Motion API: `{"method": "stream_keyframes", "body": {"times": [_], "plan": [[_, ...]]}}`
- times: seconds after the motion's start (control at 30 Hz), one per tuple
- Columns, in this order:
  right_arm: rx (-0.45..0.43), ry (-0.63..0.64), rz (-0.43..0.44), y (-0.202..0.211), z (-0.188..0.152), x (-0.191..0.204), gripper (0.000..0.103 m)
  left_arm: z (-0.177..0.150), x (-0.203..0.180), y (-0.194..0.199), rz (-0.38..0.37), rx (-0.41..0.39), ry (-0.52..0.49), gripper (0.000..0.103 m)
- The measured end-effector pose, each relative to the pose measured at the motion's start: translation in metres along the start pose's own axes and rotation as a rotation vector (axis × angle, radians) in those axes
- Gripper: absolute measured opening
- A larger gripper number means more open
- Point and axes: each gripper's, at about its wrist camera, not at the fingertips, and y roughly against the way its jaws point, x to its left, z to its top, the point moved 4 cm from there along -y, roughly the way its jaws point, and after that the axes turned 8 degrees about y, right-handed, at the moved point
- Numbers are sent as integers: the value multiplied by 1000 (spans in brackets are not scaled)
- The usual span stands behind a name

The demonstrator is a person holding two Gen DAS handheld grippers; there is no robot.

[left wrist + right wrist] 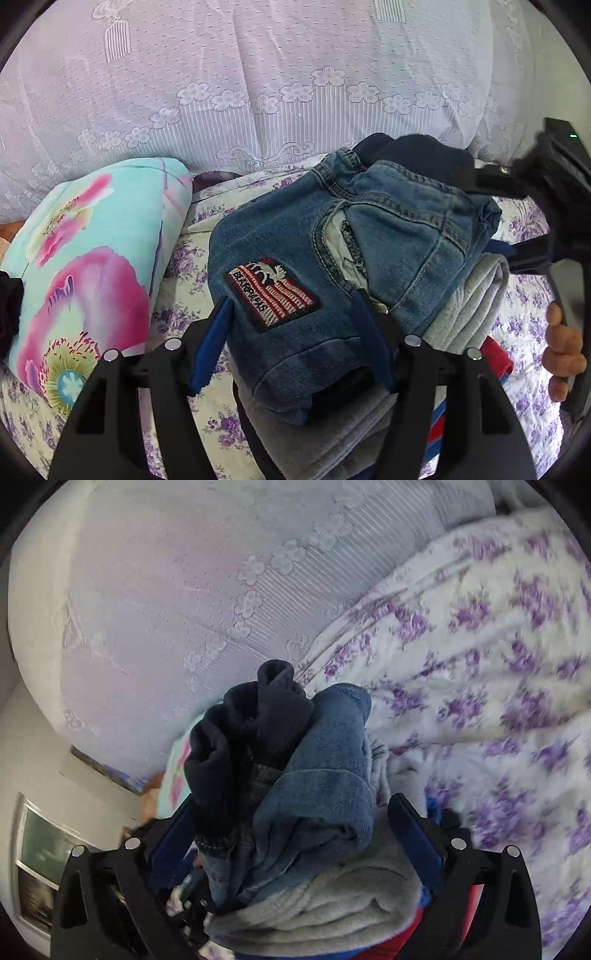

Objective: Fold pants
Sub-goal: 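Lower the jeans onto the stack top and align them with both grippers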

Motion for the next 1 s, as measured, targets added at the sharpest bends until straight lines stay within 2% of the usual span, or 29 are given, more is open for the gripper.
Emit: {"method": "stream_keyframes", "body": {"times": [0.1,0.17,0.23,0.27,0.43,0.47,0.5,0.57,0.63,0.7,0.83,0.87,0.9,0.93,1.0], "plan": [[-33,54,43,-5,-6,3,100,0,3,-1,-8,12,16,64],[-4,123,63,-9,-16,5,100,-3,6,-1,-8,20,19,64],[2,152,78,0,-22,7,87,-8,7,4,-20,17,19,64],[1,159,86,6,-26,8,77,-10,7,6,-18,16,14,64],[-8,195,163,51,-68,13,62,-36,-8,39,-38,0,-69,64],[-6,179,201,60,-79,13,46,-41,-10,45,-42,-5,-89,64],[-7,160,252,75,-94,13,37,-48,-14,54,-50,-11,-115,64],[-35,196,236,92,-112,10,36,-59,-22,67,-62,-23,-164,64],[-23,122,277,90,-119,-6,37,-64,-33,69,-30,-19,-209,64],[-26,61,277,80,-117,-19,39,-58,-38,59,-9,-3,-215,64],[-84,-9,323,79,-104,-27,51,-38,-33,46,-15,27,-151,64],[-117,-15,323,86,-102,-25,60,-35,-30,45,-18,32,-134,64],[-149,-16,316,95,-101,-25,86,-35,-28,44,-22,38,-127,64],[-176,-1,298,104,-99,-26,97,-34,-24,42,-32,40,-119,64],[-181,31,274,107,-96,-27,100,-34,-20,41,-48,36,-110,64]]}}
